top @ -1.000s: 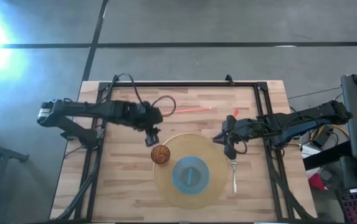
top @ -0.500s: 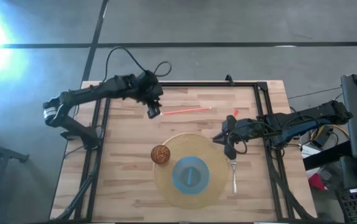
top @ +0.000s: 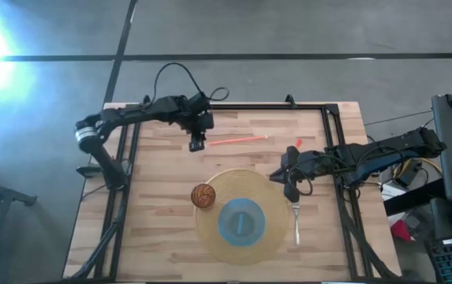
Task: Pick & Place Utensil
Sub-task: Put the straw into the cup
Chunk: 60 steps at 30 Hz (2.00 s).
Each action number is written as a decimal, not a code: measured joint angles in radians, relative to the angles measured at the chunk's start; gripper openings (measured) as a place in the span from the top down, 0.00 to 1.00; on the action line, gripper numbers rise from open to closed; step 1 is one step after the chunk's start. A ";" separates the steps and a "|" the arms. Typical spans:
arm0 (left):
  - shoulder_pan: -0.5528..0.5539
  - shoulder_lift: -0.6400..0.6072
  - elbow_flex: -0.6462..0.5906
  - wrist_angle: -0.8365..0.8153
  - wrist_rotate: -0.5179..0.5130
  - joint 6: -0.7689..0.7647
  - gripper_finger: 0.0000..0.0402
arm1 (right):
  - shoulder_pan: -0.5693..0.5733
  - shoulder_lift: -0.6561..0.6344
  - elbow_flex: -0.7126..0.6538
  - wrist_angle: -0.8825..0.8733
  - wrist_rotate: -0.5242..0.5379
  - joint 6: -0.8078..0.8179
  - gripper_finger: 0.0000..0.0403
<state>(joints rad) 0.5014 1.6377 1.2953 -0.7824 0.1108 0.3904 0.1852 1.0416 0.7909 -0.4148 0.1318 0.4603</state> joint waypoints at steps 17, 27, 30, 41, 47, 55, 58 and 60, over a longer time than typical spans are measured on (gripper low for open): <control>-0.014 0.133 0.000 0.096 0.060 -0.027 0.62 | 0.000 0.000 -0.009 0.000 0.000 -0.019 0.88; -0.030 0.187 0.000 0.148 0.031 -0.051 0.62 | 0.000 0.000 -0.010 0.000 0.000 -0.024 0.88; -0.030 0.199 0.000 0.170 0.026 -0.052 0.62 | 0.000 0.000 -0.010 0.000 0.000 -0.024 0.88; -0.030 0.242 0.000 0.219 -0.020 -0.052 0.62 | 0.000 0.000 -0.010 0.000 0.000 -0.018 0.88; -0.030 0.263 0.000 0.219 -0.021 -0.060 0.62 | 0.000 0.000 -0.010 0.000 0.000 -0.015 0.88; -0.029 0.319 0.002 0.242 -0.039 -0.071 0.62 | 0.000 0.000 -0.010 0.000 0.000 -0.015 0.88; -0.028 0.324 0.003 0.241 -0.048 -0.077 0.62 | 0.000 0.000 -0.009 0.000 0.000 -0.016 0.88; -0.027 0.324 0.003 0.240 -0.051 -0.077 0.62 | 0.000 0.000 -0.010 0.000 0.000 -0.016 0.88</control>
<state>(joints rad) 0.4741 1.9614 1.2984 -0.5420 0.0602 0.3138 0.1852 1.0412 0.7811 -0.4145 0.1315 0.4438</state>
